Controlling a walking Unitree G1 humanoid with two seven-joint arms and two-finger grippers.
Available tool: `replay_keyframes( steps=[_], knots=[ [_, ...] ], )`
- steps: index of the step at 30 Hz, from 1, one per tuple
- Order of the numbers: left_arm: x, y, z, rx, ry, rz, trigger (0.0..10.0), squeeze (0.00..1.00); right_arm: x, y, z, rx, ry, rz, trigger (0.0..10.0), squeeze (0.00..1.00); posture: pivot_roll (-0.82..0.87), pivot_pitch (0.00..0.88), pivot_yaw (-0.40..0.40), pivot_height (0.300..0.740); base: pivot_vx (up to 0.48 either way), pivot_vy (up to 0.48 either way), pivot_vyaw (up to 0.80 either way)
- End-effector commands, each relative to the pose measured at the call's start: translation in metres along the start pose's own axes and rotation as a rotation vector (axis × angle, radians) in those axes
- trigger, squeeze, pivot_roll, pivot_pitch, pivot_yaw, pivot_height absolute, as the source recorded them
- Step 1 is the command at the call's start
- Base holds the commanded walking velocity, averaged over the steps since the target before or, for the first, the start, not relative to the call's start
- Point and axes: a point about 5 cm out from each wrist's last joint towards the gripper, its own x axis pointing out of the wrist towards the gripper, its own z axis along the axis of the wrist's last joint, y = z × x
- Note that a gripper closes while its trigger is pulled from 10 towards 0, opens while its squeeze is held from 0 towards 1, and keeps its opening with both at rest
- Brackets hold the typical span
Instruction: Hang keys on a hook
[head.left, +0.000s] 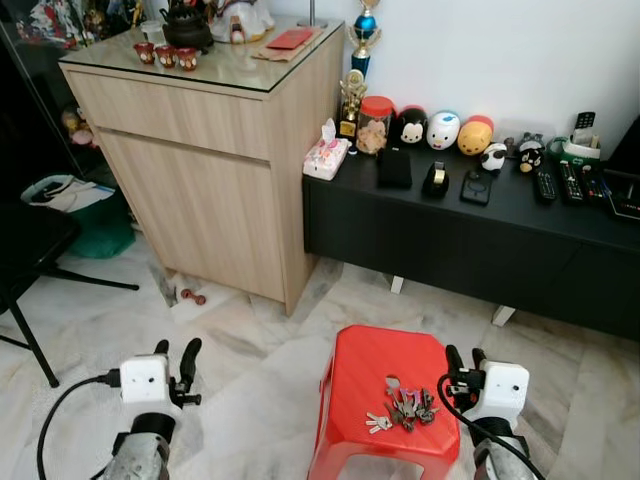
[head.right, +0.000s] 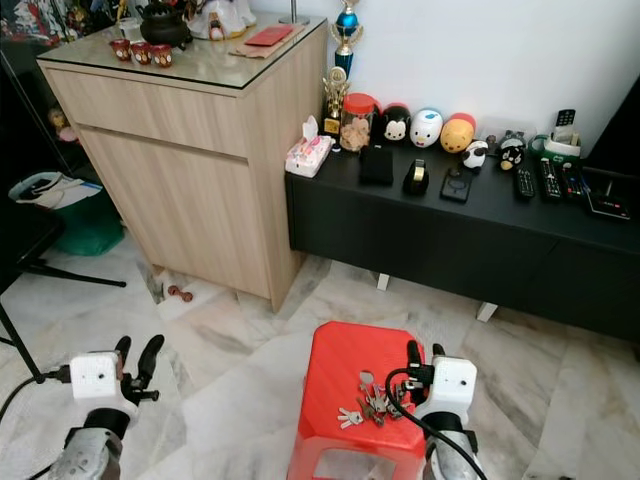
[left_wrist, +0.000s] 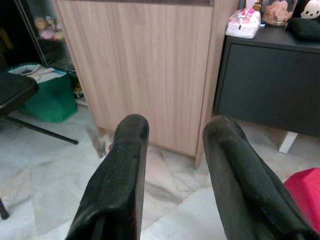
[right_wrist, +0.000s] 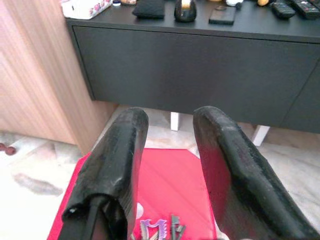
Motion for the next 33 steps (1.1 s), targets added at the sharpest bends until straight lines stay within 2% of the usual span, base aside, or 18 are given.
replay_keyframes(
  steps=[1,8,12,19,28,33],
  knots=[
    [-0.001,0.006,0.000,0.004,0.017,0.001,10.0,0.00,0.001,0.002,0.000,-0.004,-0.002,0.005,10.0,0.00,-0.04,0.000,0.008,0.740,0.000,0.000,0.00],
    [0.012,0.001,0.005,-0.010,0.017,0.009,10.0,0.00,0.008,-0.001,0.012,-0.040,-0.022,0.052,10.0,0.00,-0.05,0.000,0.007,0.740,0.000,0.000,0.00],
    [0.011,-0.009,0.002,0.007,0.038,-0.032,10.0,0.00,0.010,-0.013,0.017,-0.061,-0.036,0.039,10.0,0.00,-0.05,0.000,0.017,0.740,0.000,0.000,0.00],
    [0.010,-0.016,0.003,-0.001,0.038,-0.054,10.0,0.00,0.011,-0.021,0.021,-0.083,-0.031,0.042,10.0,0.00,-0.03,0.000,0.001,0.740,0.000,0.000,0.00],
    [0.010,-0.016,0.005,0.016,0.038,-0.069,10.0,0.00,0.010,-0.024,0.021,-0.078,-0.005,0.028,10.0,0.00,-0.05,0.000,0.004,0.740,0.000,0.000,0.00],
    [0.010,-0.014,0.007,0.022,0.038,-0.074,10.0,0.00,0.009,-0.022,0.018,-0.081,0.009,0.031,10.0,0.00,-0.06,0.000,0.011,0.710,0.000,0.000,0.00]
  ],
)
